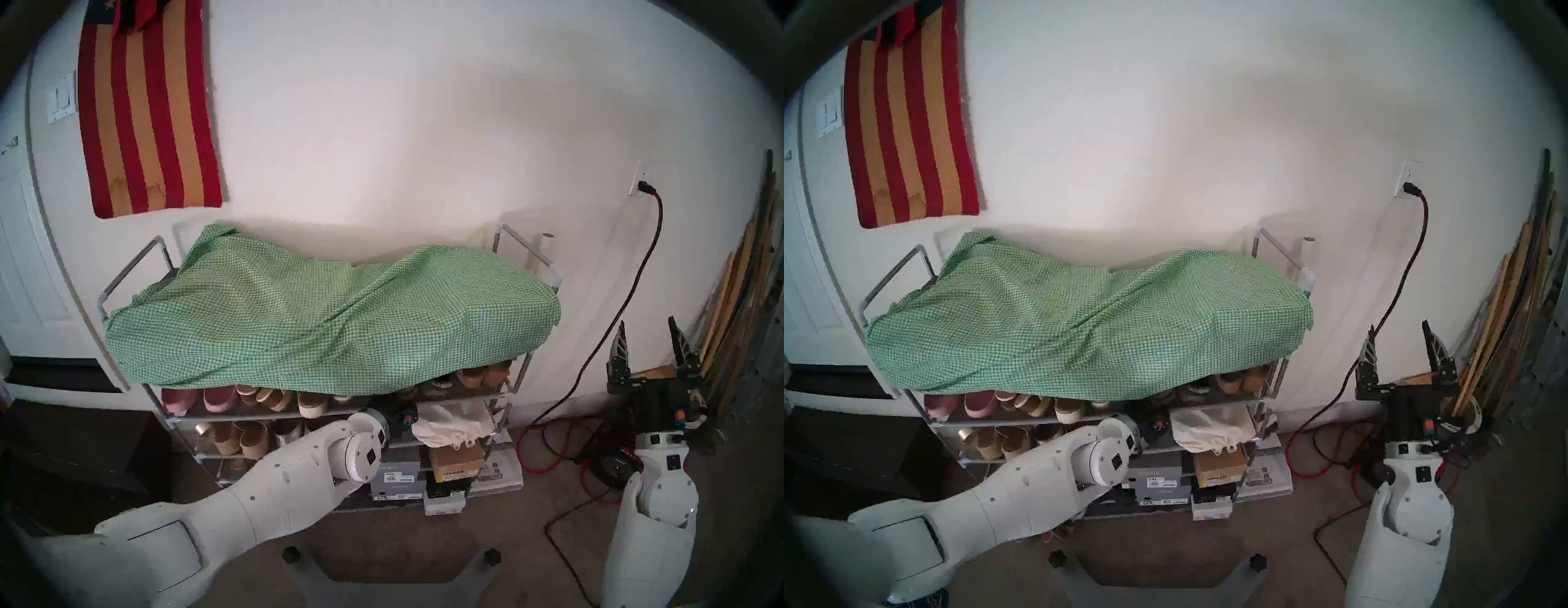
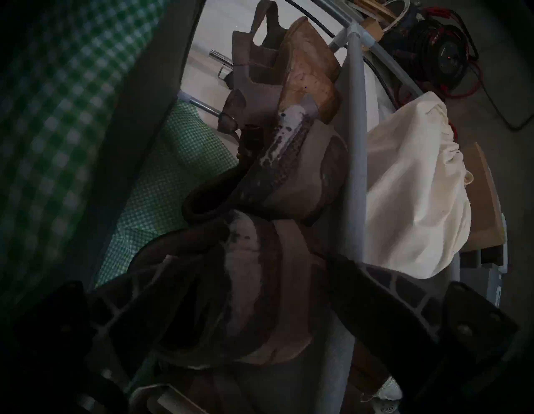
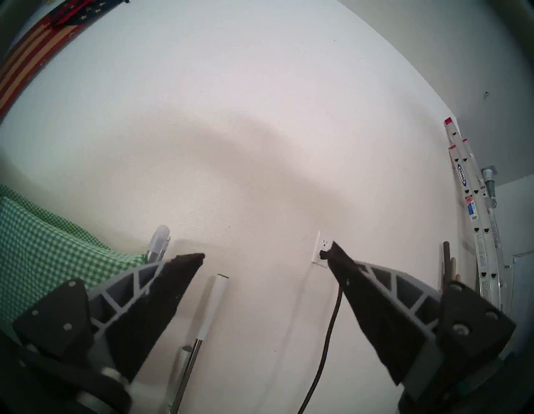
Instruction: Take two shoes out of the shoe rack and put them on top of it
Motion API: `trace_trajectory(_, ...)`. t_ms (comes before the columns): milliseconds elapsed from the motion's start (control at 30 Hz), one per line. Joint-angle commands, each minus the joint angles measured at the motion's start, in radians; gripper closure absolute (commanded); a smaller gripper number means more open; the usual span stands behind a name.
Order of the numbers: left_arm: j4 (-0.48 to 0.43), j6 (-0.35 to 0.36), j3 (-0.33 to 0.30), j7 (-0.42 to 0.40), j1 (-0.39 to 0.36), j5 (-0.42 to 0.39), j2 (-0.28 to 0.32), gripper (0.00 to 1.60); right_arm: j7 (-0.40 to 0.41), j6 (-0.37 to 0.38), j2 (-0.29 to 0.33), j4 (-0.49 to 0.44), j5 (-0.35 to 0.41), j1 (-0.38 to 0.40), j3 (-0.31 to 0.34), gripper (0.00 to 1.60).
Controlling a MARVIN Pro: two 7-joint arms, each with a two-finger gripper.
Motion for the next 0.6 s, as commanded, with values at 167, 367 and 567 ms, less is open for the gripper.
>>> trace_trajectory(167,0.102,-0.004,-0.03,-0.004,-0.053,0.0,-0.018,0.0,0.0,0.0,0.002,0.0,0.0,-0.001,-0.002,0.0)
trace_trajectory(367,0.109,-0.015,-0.034,-0.008,-0.049,-0.002,-0.012,0.0,0.0,0.0,0.002,0.0,0.0,-0.001,-0.002,0.0)
trace_trajectory(567,0.103,-0.039,-0.031,-0.029,-0.034,-0.016,0.009,0.87,0.0,0.0,0.002,0.0,0.0,-0.001,-0.002,0.0)
